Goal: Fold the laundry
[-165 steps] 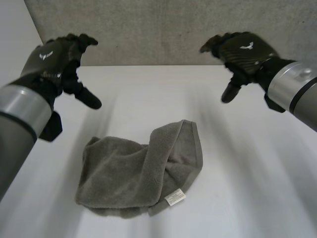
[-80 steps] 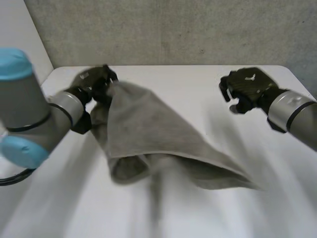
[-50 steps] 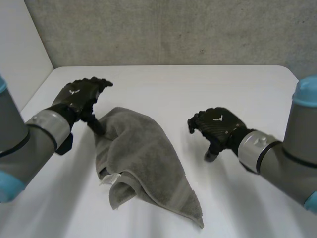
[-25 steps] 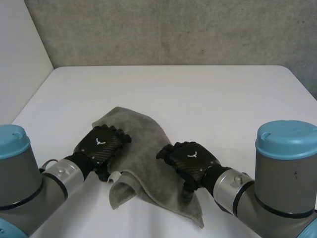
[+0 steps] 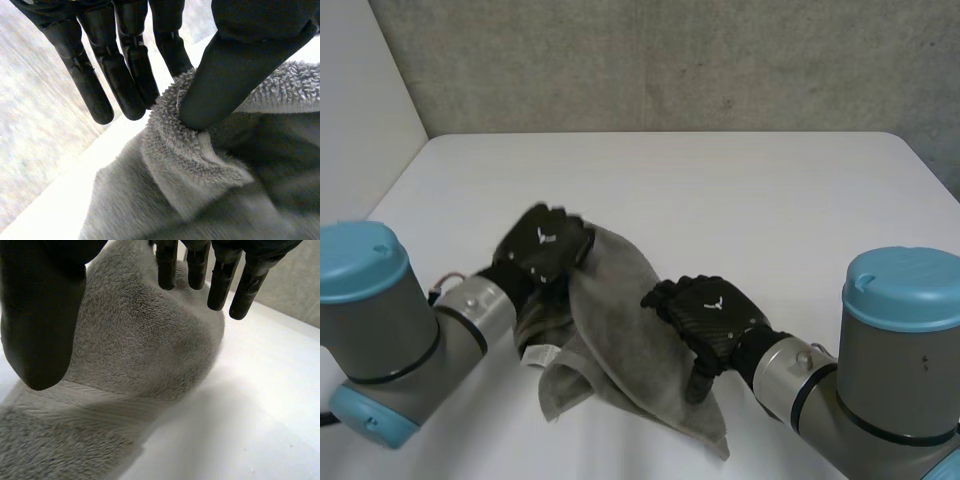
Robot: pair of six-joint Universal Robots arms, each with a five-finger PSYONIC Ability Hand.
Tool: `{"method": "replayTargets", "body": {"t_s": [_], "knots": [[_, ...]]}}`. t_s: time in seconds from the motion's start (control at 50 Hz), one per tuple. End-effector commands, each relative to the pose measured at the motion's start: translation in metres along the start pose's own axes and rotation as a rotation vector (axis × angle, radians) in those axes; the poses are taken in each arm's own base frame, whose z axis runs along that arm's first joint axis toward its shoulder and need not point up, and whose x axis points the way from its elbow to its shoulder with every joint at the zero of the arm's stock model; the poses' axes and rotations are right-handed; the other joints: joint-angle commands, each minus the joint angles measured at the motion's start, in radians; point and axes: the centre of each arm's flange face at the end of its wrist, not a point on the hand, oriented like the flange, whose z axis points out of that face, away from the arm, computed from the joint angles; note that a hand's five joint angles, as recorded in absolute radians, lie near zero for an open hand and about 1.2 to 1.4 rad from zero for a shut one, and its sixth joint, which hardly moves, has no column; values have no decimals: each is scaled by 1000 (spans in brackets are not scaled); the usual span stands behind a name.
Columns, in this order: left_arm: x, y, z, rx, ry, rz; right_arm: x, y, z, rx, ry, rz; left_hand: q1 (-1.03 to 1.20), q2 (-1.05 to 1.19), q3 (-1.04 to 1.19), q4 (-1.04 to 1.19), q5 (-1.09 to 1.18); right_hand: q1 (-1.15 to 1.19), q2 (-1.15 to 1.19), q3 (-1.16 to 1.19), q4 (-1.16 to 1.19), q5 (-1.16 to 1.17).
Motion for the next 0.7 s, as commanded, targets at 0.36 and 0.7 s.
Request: {"method": "replayTargets", "body": {"t_s": [0.36,0.7], "knots": [[-13,-61,-2,161,-114,-123,-13,-16,19,46,-7,310,238,228,229,228,237,-61,-71,-68,-85,-65],[-7,-47,1,120,-109,-135,-38,-42,-2,223,-2,42,232,222,223,222,231,-61,-71,-68,-85,-65]]}}
